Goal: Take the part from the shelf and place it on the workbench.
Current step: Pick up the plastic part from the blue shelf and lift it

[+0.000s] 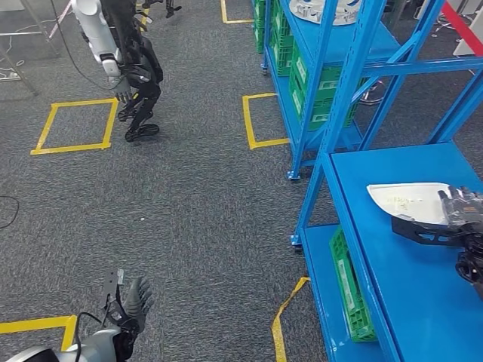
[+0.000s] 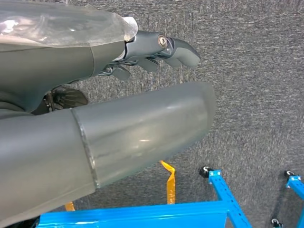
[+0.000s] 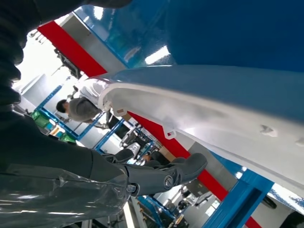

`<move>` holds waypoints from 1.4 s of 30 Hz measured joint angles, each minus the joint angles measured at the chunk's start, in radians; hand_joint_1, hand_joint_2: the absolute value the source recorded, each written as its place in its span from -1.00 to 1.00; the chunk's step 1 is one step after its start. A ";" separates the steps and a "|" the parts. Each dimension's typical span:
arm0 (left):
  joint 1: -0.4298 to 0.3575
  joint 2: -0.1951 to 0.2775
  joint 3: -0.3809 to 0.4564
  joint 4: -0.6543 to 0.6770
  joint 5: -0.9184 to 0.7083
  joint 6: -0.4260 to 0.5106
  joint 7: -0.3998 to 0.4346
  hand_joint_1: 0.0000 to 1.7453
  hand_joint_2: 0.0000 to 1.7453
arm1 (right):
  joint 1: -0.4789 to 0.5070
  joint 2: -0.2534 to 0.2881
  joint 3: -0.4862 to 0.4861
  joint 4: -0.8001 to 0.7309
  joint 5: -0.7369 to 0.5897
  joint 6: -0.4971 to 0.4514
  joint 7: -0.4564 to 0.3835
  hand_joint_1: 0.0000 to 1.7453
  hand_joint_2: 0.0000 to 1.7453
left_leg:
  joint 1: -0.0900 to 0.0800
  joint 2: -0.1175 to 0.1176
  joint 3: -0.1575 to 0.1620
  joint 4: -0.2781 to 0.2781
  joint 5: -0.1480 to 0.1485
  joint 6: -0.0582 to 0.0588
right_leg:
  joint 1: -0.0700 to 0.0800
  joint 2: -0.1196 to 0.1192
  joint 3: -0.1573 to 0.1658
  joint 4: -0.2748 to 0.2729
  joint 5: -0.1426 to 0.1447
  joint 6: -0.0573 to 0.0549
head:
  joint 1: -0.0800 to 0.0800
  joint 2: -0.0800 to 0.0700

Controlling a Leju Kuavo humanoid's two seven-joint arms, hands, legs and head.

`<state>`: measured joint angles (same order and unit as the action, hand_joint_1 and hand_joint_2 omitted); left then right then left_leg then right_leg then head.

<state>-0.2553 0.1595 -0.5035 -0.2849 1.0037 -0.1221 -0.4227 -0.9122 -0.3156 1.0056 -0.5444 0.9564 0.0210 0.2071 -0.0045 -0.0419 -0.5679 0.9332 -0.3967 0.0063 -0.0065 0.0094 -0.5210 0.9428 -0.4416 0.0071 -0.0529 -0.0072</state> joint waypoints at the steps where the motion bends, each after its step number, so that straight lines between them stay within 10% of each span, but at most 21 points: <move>1: 0.000 0.000 0.000 0.000 0.000 0.000 0.000 -1.00 -1.00 | -0.001 0.001 0.000 0.002 0.000 0.000 0.000 -1.00 1.00 | 0.000 0.000 0.000 0.000 0.000 0.000 | 0.000 0.000 0.000 0.000 0.000 0.000 | 0.000 0.000; 2: 0.000 0.000 -0.001 0.000 0.000 0.000 0.000 -1.00 -1.00 | -0.002 0.002 0.000 0.004 0.000 0.000 0.000 -1.00 1.00 | 0.000 0.000 0.000 0.000 0.000 0.000 | 0.000 0.000 0.000 0.000 0.000 0.000 | 0.000 0.000; 6: -0.001 0.000 -0.002 0.000 0.000 0.001 0.000 -1.00 -1.00 | -0.008 0.005 -0.001 0.014 0.005 0.000 0.001 1.00 1.00 | 0.000 0.000 0.000 0.000 0.000 0.000 | 0.000 0.000 0.000 0.000 0.000 0.000 | 0.000 0.000; 42: 0.000 -0.001 -0.002 0.000 0.008 0.008 -0.004 -1.00 -1.00 | -0.012 0.017 -0.018 0.049 0.018 0.004 0.004 1.00 1.00 | 0.000 0.000 0.000 0.000 0.000 0.000 | 0.000 0.000 0.000 0.000 0.000 0.000 | 0.000 0.000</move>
<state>-0.2553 0.1582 -0.5058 -0.2849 1.0116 -0.1139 -0.4262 -0.9240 -0.2982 0.9876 -0.4950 0.9743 0.0248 0.2107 -0.0046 -0.0420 -0.5677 0.9333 -0.3966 0.0063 -0.0065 0.0093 -0.5207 0.9428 -0.4415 0.0072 -0.0528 -0.0072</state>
